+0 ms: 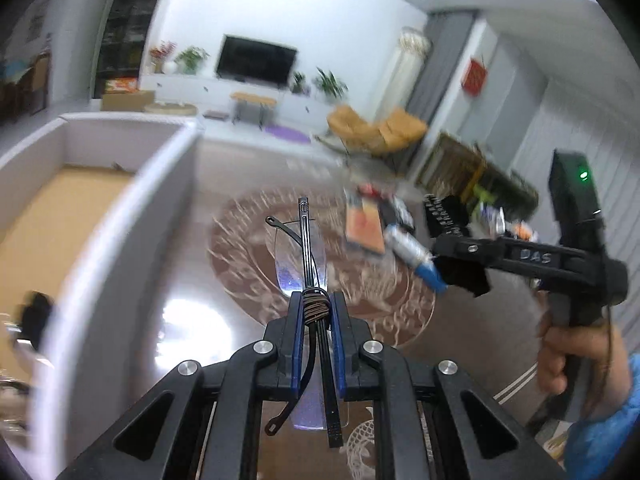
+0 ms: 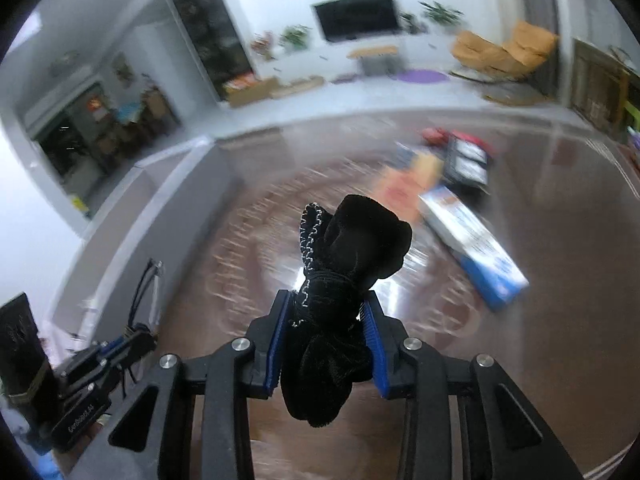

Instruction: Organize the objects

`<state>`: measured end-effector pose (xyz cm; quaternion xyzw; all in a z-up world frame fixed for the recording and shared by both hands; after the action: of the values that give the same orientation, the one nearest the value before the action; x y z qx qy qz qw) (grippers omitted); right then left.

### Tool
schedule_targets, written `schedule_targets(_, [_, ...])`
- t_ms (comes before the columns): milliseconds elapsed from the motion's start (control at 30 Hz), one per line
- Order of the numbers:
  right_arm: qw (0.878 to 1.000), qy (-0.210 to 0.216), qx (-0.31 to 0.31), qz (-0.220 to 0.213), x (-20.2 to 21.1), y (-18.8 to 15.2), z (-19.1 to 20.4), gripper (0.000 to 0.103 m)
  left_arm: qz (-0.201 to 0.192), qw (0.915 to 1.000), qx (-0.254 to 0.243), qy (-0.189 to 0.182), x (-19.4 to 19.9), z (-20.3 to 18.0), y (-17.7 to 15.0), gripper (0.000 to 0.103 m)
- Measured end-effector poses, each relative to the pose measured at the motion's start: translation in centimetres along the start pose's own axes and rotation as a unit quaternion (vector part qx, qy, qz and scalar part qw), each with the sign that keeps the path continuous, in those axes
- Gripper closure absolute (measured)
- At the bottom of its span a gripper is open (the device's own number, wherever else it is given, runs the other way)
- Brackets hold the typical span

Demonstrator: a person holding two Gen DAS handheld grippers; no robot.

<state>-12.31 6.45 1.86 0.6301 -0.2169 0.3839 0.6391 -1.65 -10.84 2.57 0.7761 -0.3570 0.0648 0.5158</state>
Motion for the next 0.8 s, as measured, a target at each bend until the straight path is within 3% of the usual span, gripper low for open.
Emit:
schedule_targets(33, [1.000, 0.023, 0.013, -0.010, 1.0, 0.8, 2.3, 0.067, -0.013, 0.9999, -0.001, 0.007, 1.8, 0.3, 0.8, 0.091])
schedule_targets(133, [0.994, 0.088, 0.062, -0.032, 3.1, 2.6, 10.1, 0.067, -0.043, 0.9961, -0.016, 0.075, 7.6, 2.9, 3.2, 0.091])
schedule_targets(267, [0.981, 0.160, 0.103, -0.020, 2.5, 3.0, 20.2, 0.067, -0.016, 0.9818, 0.017, 0.189, 11.5, 11.0, 3.1, 0.091])
schedule_targets(333, [0.975, 0.187, 0.120, -0.006, 1.2, 2.2, 24.7, 0.067, 0.003, 0.9742, 0.041, 0.222, 12.0, 14.1, 2.2, 0.091])
schedule_targets(367, [0.974, 0.193, 0.121, 0.003, 0.5, 1.7, 26.3, 0.065, 0.010, 0.9654, 0.058, 0.254, 12.6, 16.0, 1.5, 0.089])
schedule_targets(433, [0.972, 0.195, 0.128, 0.036, -1.5, 0.6, 29.0, 0.045, 0.022, 0.9561, 0.078, 0.282, 13.2, 17.9, 0.6, 0.077])
schedule_targets(467, [0.972, 0.193, 0.125, 0.053, -2.4, 0.1, 29.6, 0.028, 0.025, 0.9528, 0.087, 0.290, 13.5, 18.6, 0.2, 0.056])
schedule_targets(500, [0.973, 0.192, 0.119, 0.057, -2.9, -0.2, 29.7, 0.026, 0.022, 0.9489, 0.096, 0.300, 14.0, 19.1, -0.1, 0.033])
schedule_targets(567, [0.975, 0.188, 0.110, 0.047, -2.7, -0.6, 28.7, 0.025, -0.001, 0.9424, 0.099, 0.319, 15.0, 19.3, -0.4, 0.018])
schedule_targets(667, [0.982, 0.143, 0.123, 0.008, -2.6, -1.3, 24.7, 0.014, -0.029, 0.9400, 0.096, 0.326, 15.5, 18.4, -0.6, 0.014])
schedule_targets(800, [0.988, 0.026, 0.145, -0.043, -2.6, -5.1, 15.4, 0.005, -0.030, 0.9497, 0.106, 0.293, 13.5, 15.6, -0.3, 0.014])
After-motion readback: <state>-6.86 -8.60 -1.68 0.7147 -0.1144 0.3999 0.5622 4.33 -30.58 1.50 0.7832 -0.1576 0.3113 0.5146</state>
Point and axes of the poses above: each gripper's, at about its wrist camera, not at the fingertips, and x roughly against the way its jaws point, z to its left, y to its top, the point moved 6 cm from there along -x, roughly the way its jaws point, and after that the axes turned 14 degrees about -y, right-handed, at the moved point
